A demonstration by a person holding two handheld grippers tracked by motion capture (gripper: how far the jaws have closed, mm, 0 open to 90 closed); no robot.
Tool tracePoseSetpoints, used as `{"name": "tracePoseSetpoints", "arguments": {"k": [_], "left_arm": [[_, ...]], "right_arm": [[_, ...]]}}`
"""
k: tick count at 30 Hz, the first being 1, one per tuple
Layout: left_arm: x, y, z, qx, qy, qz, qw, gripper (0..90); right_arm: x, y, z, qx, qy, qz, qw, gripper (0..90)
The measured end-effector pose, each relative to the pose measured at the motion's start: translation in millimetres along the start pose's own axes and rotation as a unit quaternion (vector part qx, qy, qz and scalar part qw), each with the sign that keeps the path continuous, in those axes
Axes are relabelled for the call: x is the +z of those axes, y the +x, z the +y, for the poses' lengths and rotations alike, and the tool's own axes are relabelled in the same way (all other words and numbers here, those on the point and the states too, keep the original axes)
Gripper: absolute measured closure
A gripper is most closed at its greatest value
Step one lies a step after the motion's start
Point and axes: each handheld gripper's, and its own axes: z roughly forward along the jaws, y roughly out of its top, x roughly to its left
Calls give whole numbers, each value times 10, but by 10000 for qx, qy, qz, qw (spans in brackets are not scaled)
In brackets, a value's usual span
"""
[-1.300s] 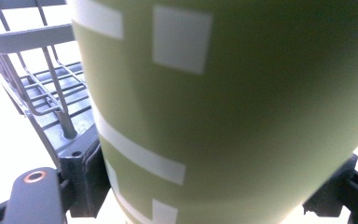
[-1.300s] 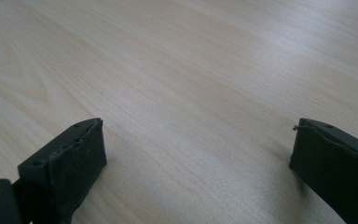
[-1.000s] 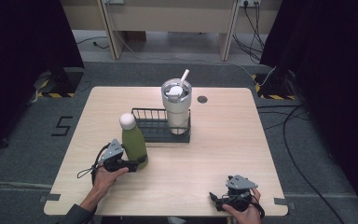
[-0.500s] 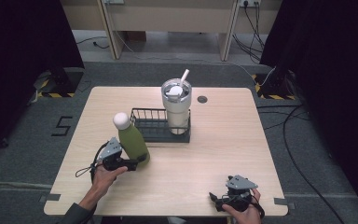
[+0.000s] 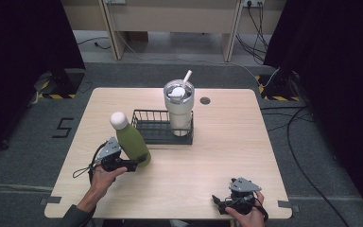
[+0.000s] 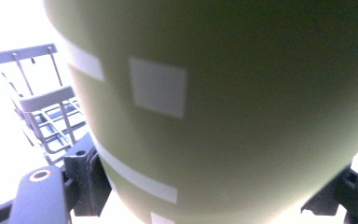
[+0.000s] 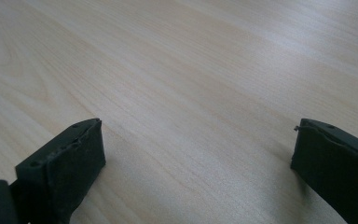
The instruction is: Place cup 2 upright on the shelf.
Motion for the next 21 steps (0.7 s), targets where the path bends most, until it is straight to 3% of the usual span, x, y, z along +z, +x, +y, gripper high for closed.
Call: {"name": "tracePoseSetpoints", "arguments": {"k": [8,21], "left_arm": [[-39,13,70,46,66,-2,10000,204],[-76,47,249,93,-27,-37,9999,204]], "right_arm": [[0,0,0,0,0,-1,10000,28],[1,1,0,3,1,2,10000,26]]}}
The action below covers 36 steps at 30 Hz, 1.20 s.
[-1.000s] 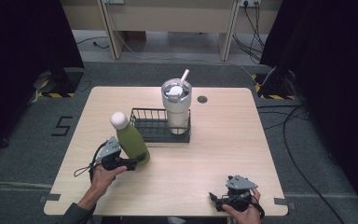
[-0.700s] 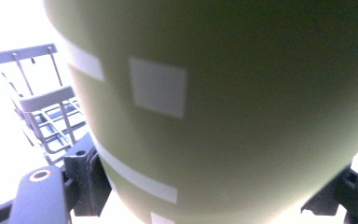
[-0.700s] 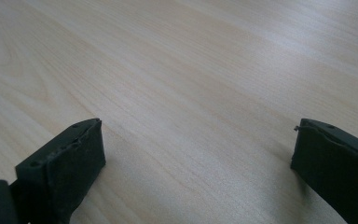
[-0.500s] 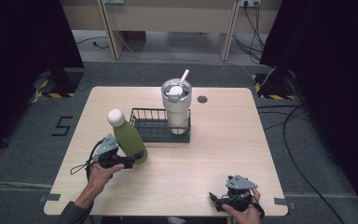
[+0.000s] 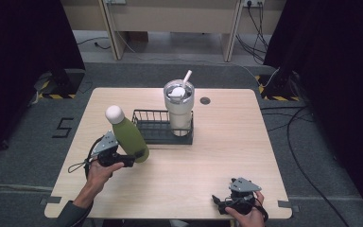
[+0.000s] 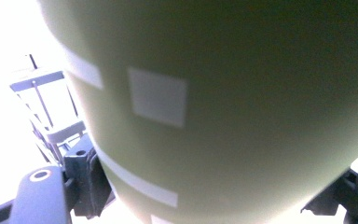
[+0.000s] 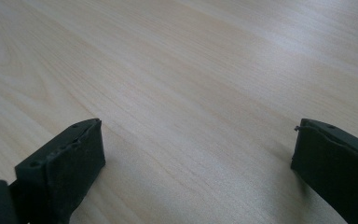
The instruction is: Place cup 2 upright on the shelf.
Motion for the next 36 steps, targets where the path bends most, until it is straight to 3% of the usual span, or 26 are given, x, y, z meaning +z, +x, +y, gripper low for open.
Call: {"name": "tracePoseSetpoints", "arguments": {"k": [15,36], "left_arm": [[15,77,314,109,157,10,9998,204],[141,445,716,30,189,173,9997,204]], "right_arm": [[2,0,2,-12,3,4,10000,23],[4,0,2,-15,1,1,10000,22]]}}
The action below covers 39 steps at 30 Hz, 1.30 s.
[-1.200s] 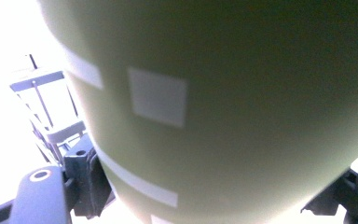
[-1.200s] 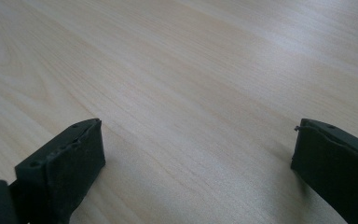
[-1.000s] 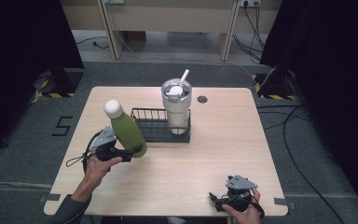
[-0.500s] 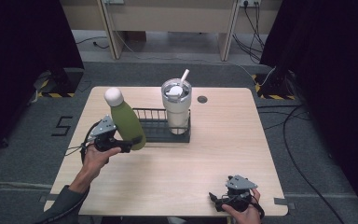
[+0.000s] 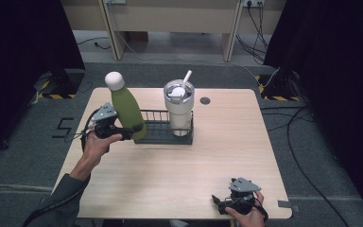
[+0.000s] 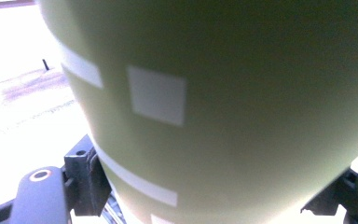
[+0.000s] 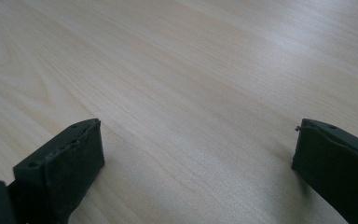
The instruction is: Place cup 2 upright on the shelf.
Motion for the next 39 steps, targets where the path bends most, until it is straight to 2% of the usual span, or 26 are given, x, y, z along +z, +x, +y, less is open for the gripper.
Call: {"name": "tracePoseSetpoints", "arguments": {"k": [3,8,14,18,30,39], "left_arm": [[27,56,53,-74,-5,-2,10000,204],[76,148,131,6,8,102,9999,204],[155,235,196,-68,-31,139,9999,204],[229,264,228,-27,-8,199,9998,204],[393,339,184,-193,-85,221,9995,204],[484,347,133,-205,-49,235,9995,204]], "right_arm": [[0,0,0,-2,-1,-2,10000,21],[0,0,0,1,0,0,10000,21],[-1,2,1,13,0,5,10000,21],[-1,2,1,15,1,7,10000,21],[-2,-1,1,0,8,8,10000,20],[-2,-1,1,-1,7,8,10000,20]]}}
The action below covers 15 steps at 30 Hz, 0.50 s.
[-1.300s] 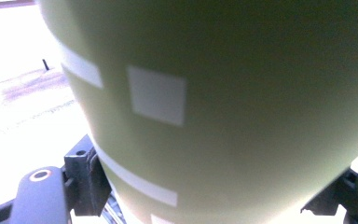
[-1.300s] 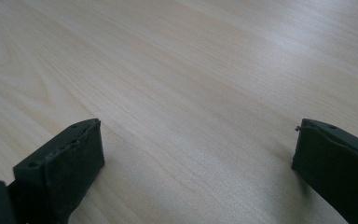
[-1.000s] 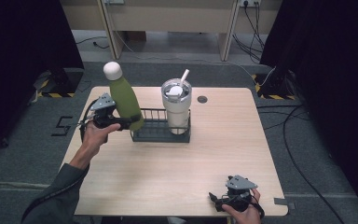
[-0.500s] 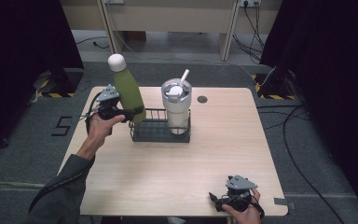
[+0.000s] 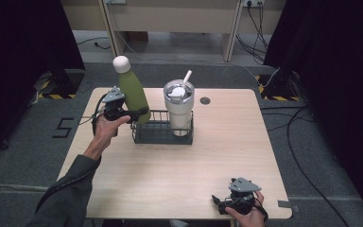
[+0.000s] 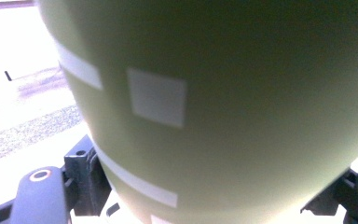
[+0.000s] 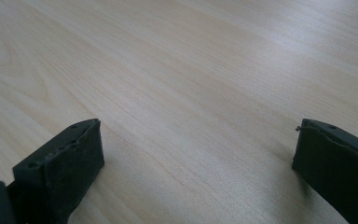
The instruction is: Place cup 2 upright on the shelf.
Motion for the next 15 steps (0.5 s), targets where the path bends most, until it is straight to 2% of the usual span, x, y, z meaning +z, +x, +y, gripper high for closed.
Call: {"name": "tracePoseSetpoints", "arguments": {"k": [15], "left_arm": [[138,-22,-102,6,76,17,10000,204]], "right_arm": [[0,1,0,-1,0,1,10000,19]]}}
